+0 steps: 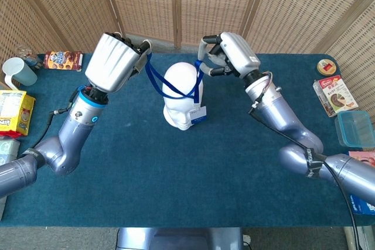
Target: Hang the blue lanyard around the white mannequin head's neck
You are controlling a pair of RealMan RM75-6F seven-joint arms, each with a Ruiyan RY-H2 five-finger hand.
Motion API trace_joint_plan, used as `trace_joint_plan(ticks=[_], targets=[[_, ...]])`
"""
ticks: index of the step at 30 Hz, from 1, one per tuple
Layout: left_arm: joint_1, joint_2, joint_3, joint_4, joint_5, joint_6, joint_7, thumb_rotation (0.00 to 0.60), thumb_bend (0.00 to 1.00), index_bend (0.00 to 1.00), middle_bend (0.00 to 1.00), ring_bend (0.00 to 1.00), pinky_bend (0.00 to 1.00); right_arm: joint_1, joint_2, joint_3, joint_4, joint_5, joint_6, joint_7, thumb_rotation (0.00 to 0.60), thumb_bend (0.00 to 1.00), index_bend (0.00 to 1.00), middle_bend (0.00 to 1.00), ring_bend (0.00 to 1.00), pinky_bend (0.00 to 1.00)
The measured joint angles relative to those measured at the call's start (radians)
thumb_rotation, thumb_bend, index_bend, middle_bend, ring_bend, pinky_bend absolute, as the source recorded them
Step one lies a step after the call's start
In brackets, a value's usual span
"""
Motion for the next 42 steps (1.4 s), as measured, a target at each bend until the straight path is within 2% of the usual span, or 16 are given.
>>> trace_joint_plan(ticks=[12,25,31,37,42], targets=[[-0.031,-0.037,0.032,0.070,-0.017,-0.039,0.004,0.600,0.51,0.64,0.96,0.93,0.92,0.047,-0.074,-0.020,0.113,0.021,-0.032,-0.044,0.600,0.47,0.77,1.00,1.00,1.00],[-0.080,-0.085,0.043,0.179,-0.026,-0.063,0.010,0.600,0.51,0.64,0.96,0.93,0.92,0.088,-0.145,-0.033,0.233,0.029,-0.059,-0.070,0.600,0.47,0.77,1.00,1.00,1.00],[-0.098,-0.117,0.042,0.240,-0.014,-0.034,0.008,0.600,0.51,0.64,0.96,0.93,0.88,0.090,-0.160,-0.029,0.256,0.021,-0.049,-0.068,0.600,0.46,0.77,1.00,1.00,1.00],[-0.107,-0.150,0.039,0.285,-0.003,0.016,-0.005,0.600,0.51,0.64,0.96,0.93,0.78,0.087,-0.166,-0.024,0.263,0.008,-0.034,-0.064,0.600,0.46,0.77,1.00,1.00,1.00],[-0.106,-0.158,0.043,0.298,-0.006,0.023,-0.018,0.600,0.50,0.64,0.96,0.93,0.78,0.083,-0.167,-0.027,0.264,0.005,-0.035,-0.064,0.600,0.46,0.77,1.00,1.00,1.00]])
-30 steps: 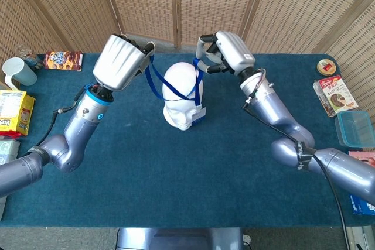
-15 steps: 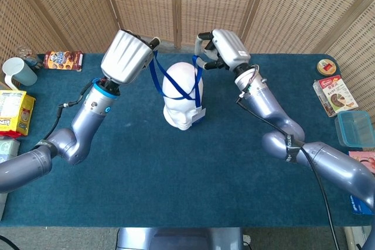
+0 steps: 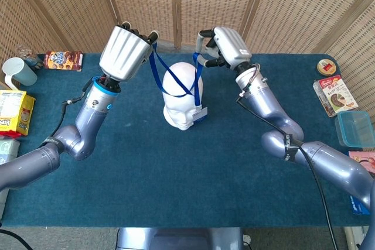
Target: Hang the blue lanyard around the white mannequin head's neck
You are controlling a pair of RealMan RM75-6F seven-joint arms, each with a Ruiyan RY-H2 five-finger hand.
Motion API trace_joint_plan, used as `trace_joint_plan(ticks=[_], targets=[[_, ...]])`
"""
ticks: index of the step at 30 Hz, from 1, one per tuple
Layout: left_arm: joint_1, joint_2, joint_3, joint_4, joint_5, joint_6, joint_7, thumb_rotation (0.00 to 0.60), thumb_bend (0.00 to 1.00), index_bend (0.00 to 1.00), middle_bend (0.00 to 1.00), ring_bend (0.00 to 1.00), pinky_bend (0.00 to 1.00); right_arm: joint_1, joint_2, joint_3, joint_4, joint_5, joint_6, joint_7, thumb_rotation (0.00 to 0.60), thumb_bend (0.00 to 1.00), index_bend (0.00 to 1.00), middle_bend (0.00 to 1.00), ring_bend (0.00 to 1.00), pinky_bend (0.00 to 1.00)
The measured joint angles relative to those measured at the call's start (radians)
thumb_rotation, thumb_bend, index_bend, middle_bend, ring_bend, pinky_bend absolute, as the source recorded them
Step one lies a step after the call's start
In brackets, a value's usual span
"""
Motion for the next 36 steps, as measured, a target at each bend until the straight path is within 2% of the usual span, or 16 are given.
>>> trace_joint_plan(ticks=[22,36], targets=[[0.032,-0.018,0.072,0.000,0.007,-0.019,-0.027,0.600,0.49,0.64,0.96,0.93,0.78,-0.015,-0.009,-0.025,0.021,0.008,-0.008,-0.042,0.600,0.46,0.77,1.00,1.00,1.00],[0.028,-0.026,0.045,0.027,-0.010,0.003,-0.036,0.600,0.50,0.64,0.96,0.93,0.78,-0.018,-0.013,-0.006,0.038,0.014,0.011,-0.041,0.600,0.46,0.77,1.00,1.00,1.00]])
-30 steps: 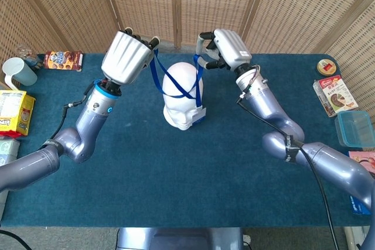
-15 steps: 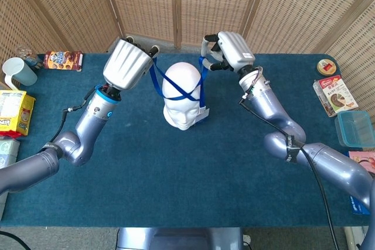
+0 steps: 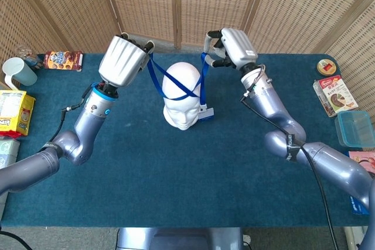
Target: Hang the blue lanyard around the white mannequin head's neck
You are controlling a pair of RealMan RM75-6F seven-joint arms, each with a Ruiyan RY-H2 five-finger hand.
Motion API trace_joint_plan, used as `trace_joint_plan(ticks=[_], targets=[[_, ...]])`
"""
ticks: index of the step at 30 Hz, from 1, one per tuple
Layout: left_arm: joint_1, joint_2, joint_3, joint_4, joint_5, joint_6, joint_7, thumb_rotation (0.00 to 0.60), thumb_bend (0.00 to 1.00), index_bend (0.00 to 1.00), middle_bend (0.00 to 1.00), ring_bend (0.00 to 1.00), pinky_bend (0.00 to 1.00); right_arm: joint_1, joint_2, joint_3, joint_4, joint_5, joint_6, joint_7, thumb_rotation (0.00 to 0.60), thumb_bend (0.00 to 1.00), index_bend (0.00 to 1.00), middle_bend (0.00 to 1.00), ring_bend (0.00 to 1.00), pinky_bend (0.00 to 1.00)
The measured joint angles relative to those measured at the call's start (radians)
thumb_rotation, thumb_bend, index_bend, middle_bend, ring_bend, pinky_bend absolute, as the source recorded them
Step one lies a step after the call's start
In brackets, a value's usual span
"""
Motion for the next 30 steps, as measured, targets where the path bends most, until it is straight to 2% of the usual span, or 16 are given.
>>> trace_joint_plan(ticks=[13,20,30], targets=[[-0.009,-0.012,-0.034,0.028,-0.014,0.041,-0.002,0.600,0.50,0.64,0.96,0.93,0.78,-0.013,0.019,0.021,-0.006,0.004,0.019,0.012,0.600,0.46,0.77,1.00,1.00,1.00],[-0.014,-0.026,-0.035,0.058,-0.010,0.059,0.004,0.600,0.50,0.64,0.96,0.93,0.71,-0.017,0.013,0.026,0.001,0.009,0.028,0.016,0.600,0.45,0.77,1.00,1.00,1.00],[-0.020,-0.055,-0.036,0.109,-0.003,0.089,0.000,0.600,0.50,0.64,0.96,0.93,0.71,-0.017,0.000,0.031,0.016,0.005,0.045,0.020,0.600,0.45,0.77,1.00,1.00,1.00]])
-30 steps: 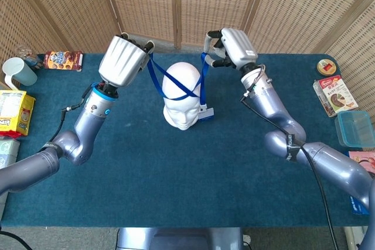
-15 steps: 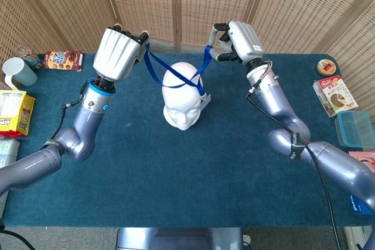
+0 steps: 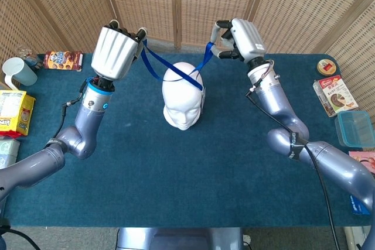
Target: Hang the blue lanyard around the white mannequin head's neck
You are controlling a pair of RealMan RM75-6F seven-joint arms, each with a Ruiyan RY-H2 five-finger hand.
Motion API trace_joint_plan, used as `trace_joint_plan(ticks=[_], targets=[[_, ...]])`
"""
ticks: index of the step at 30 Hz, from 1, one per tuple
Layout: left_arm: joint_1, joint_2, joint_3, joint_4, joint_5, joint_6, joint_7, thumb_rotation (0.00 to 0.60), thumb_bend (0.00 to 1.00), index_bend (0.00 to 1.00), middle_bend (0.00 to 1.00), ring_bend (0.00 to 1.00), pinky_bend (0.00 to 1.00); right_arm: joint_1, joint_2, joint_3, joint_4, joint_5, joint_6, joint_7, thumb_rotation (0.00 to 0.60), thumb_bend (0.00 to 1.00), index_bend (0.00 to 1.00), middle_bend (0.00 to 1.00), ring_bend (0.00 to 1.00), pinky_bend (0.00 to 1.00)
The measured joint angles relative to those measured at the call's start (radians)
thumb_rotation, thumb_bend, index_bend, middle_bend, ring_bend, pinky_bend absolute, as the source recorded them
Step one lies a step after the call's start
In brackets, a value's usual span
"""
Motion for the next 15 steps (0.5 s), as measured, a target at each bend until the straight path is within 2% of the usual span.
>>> trace_joint_plan(ticks=[15], targets=[[0.019,-0.012,0.064,-0.004,0.027,-0.025,-0.010,0.600,0.50,0.64,0.96,0.93,0.71,-0.011,0.018,-0.026,-0.008,-0.006,-0.042,-0.017,0.600,0.45,0.77,1.00,1.00,1.00]])
